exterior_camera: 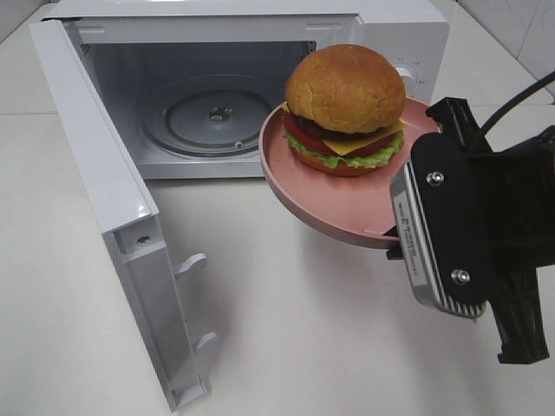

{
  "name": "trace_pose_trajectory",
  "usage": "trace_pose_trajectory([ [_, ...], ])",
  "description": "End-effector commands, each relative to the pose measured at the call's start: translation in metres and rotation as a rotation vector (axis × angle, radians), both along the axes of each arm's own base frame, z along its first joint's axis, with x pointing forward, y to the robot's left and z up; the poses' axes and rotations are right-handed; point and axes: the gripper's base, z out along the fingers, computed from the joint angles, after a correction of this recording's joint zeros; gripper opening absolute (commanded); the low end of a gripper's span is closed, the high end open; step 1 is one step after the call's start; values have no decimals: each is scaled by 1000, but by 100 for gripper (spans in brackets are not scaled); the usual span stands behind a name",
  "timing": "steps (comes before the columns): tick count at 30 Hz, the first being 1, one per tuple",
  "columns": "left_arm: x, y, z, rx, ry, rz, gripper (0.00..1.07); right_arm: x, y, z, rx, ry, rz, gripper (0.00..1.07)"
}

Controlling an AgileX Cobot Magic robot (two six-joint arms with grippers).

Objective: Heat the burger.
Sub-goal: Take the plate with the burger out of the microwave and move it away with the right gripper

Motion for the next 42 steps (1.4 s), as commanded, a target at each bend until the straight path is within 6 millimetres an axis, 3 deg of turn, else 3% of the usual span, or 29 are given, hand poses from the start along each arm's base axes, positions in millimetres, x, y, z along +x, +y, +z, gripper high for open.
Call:
trace_pose_trajectory([
  [1, -2, 0, 0, 1, -26, 8, 101, -5, -7, 9, 45, -78, -26, 1],
  [18, -2, 0, 0, 1, -26, 8, 101, -25, -30, 7, 43, -55, -151, 3],
  [33, -2, 0, 0, 1, -26, 8, 101, -23, -38, 3, 52, -18, -303, 4],
  [42, -2, 0, 0, 1, -26, 8, 101, -14, -64, -17, 59, -47, -458, 5],
])
